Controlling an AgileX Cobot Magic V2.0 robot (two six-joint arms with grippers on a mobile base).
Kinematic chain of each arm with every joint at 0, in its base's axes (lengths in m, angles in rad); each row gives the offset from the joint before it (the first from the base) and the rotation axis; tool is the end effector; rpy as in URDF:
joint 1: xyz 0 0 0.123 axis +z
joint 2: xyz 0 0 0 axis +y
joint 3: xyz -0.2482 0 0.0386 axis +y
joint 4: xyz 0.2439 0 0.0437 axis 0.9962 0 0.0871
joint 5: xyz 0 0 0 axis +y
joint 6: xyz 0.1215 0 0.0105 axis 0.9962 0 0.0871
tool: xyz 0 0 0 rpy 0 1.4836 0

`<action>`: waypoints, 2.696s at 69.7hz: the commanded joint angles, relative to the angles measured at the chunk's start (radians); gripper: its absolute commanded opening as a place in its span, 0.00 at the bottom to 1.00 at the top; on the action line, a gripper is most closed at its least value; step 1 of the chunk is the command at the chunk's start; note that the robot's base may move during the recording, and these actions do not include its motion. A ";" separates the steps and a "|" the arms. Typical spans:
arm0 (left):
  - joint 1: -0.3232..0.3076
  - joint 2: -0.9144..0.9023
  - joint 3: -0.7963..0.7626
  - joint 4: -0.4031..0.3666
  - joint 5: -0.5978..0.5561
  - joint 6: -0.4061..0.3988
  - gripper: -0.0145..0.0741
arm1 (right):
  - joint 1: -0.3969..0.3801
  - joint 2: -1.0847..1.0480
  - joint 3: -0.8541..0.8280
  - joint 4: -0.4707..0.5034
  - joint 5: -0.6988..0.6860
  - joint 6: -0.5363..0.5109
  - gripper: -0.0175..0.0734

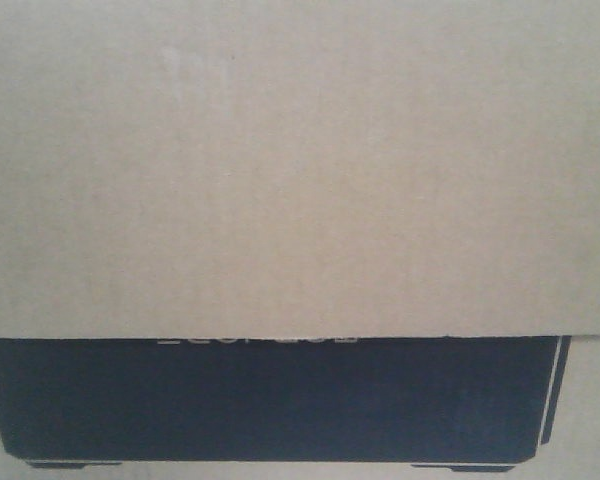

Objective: Grab box from left shelf to table start

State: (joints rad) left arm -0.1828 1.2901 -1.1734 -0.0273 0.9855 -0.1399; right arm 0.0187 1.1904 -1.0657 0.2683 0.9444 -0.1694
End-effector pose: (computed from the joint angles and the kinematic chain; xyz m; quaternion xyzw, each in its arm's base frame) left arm 0.2747 -0.0536 0.2836 0.0165 0.9614 -0.0569 0.2687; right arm 0.2584 0.0310 0.2829 -0.0457 0.9483 0.1044 0.2963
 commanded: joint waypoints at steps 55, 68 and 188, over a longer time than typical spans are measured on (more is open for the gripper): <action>0.008 0.001 -0.103 -0.059 0.037 0.081 0.76 | -0.002 -0.081 -0.040 -0.059 -0.017 -0.003 0.88; 0.008 -0.106 -0.155 -0.059 0.027 0.081 0.69 | -0.002 -0.170 -0.040 -0.059 -0.025 0.005 0.88; 0.008 -1.212 0.652 0.094 -0.333 0.081 0.05 | -0.002 -1.190 0.565 -0.101 -0.289 0.020 0.26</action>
State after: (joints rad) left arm -0.1672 0.0620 -0.4965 0.0648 0.7462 -0.0539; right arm 0.0187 -0.0144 -0.4780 0.1708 0.7534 -0.1478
